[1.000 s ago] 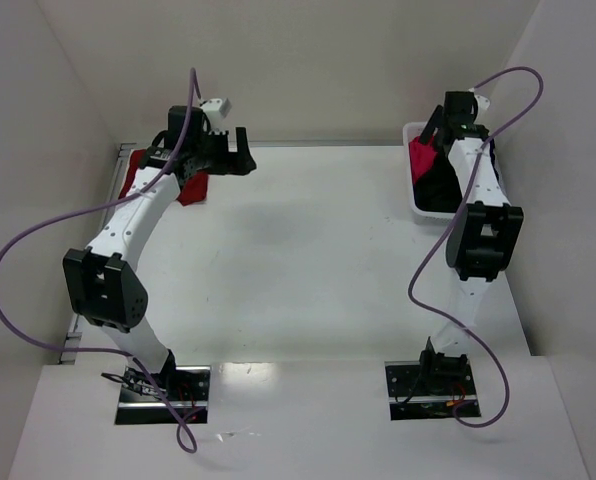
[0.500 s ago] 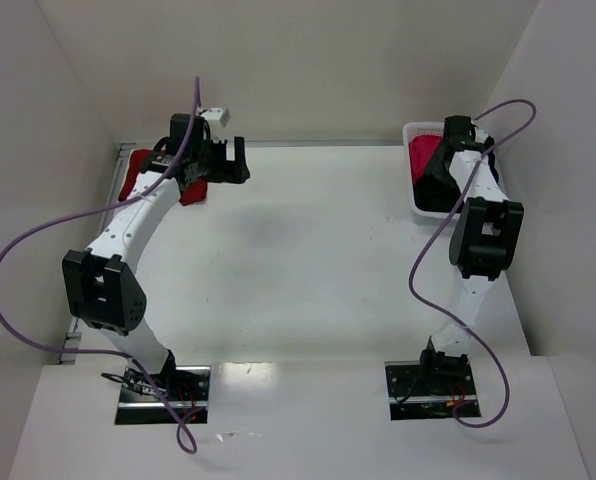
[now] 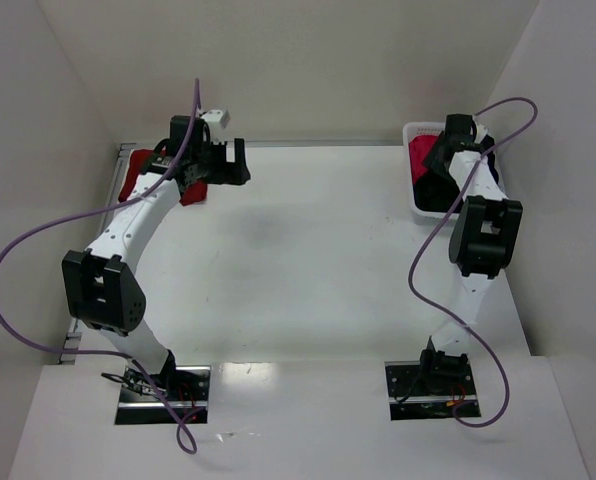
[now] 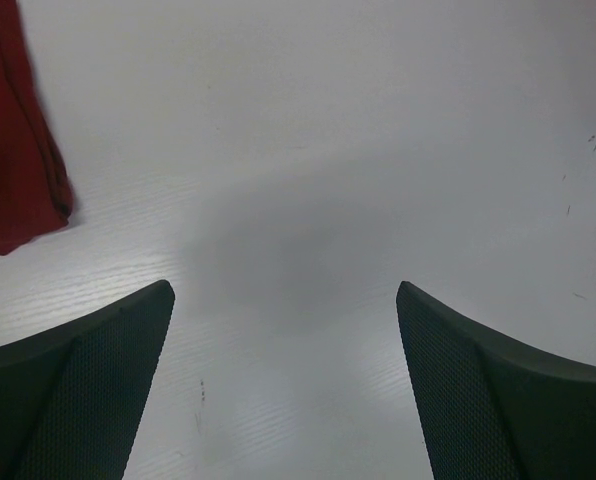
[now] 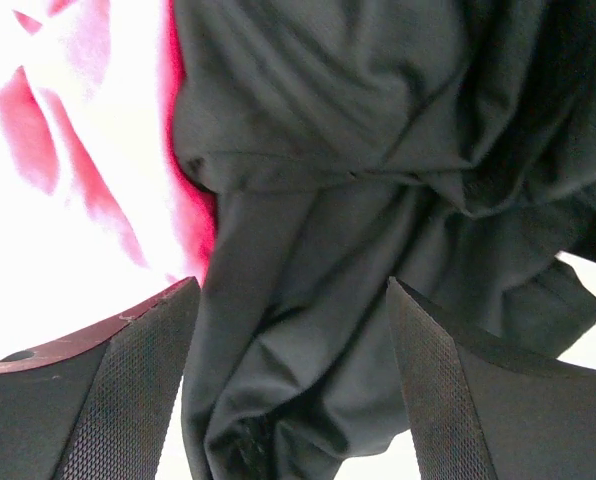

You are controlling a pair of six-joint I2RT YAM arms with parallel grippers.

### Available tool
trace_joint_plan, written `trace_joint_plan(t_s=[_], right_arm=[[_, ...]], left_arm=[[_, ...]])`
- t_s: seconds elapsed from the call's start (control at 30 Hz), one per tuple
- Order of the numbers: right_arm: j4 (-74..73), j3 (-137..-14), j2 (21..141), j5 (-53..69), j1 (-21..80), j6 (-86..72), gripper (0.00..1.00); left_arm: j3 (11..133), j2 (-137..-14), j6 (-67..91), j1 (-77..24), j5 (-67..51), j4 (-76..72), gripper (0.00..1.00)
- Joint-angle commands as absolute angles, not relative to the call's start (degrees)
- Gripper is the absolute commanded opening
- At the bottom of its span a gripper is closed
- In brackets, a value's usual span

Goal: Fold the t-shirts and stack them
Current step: Grab crumpled tshirt from bin with the right arm, then flatten out the tshirt

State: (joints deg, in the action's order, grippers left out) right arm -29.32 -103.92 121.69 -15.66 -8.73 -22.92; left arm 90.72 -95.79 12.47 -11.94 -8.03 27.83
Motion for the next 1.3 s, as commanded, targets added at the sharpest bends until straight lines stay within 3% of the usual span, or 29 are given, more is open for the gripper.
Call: trace_joint_plan(t_s=[0.0,0.1,0.17,0.2,0.23,0.33,0.37,0.5,0.7,0.87,1.27], right_arm=[[-25.75,-107.13,124.27,-14.16,-8.61,-23.55,0.81],[-25.75,-109.07,126.12,-13.62,-8.61,-24.17,0.81],[-25.75,-109.86,127.44,-14.33,-8.61,-24.17,0.71],[-26.27,-110.47,127.44,-15.46,-8.61,-24.17,0.65],[-26.28,-110.48,127.44,-15.47,-8.61,-24.17,0.51],[-26.28,-110.48,127.44,-17.48,-8.61,-24.17,0.32],[-26.28,-110.48,127.44,-18.01,-8.61,-24.17,0.20],[-27.07,-110.48,124.47,-18.02,-8.61,-25.31,0.01],[-27.07,-108.72,114.36,-17.94,-8.61,-24.08,0.00],[-25.75,-109.86,103.56,-4.96,-8.61,-23.29,0.00],[-21.80,-113.55,86.23,12.13,8.59,-26.45,0.00]], left_arm=[[90.00,-94.22,13.71,-12.04,-11.15,24.97,1.00],[89.30,-94.75,13.71,-12.04,-12.74,24.35,1.00],[89.30,-95.27,13.71,-12.04,-12.74,24.35,1.00],[89.30,-95.27,13.71,-12.04,-12.74,24.35,1.00],[89.30,-95.27,13.71,-12.04,-12.74,24.35,1.00],[88.77,-95.27,14.24,-12.04,-12.74,24.35,1.00],[88.77,-94.75,14.24,-12.04,-12.74,24.35,1.00],[88.77,-94.75,15.47,-12.04,-13.97,23.82,1.00],[87.63,-94.22,16.00,-12.04,-20.54,20.58,1.00],[84.73,-93.69,15.90,-12.04,-29.87,15.30,1.00],[76.21,-88.34,19.42,-13.80,-47.71,-7.46,1.00]])
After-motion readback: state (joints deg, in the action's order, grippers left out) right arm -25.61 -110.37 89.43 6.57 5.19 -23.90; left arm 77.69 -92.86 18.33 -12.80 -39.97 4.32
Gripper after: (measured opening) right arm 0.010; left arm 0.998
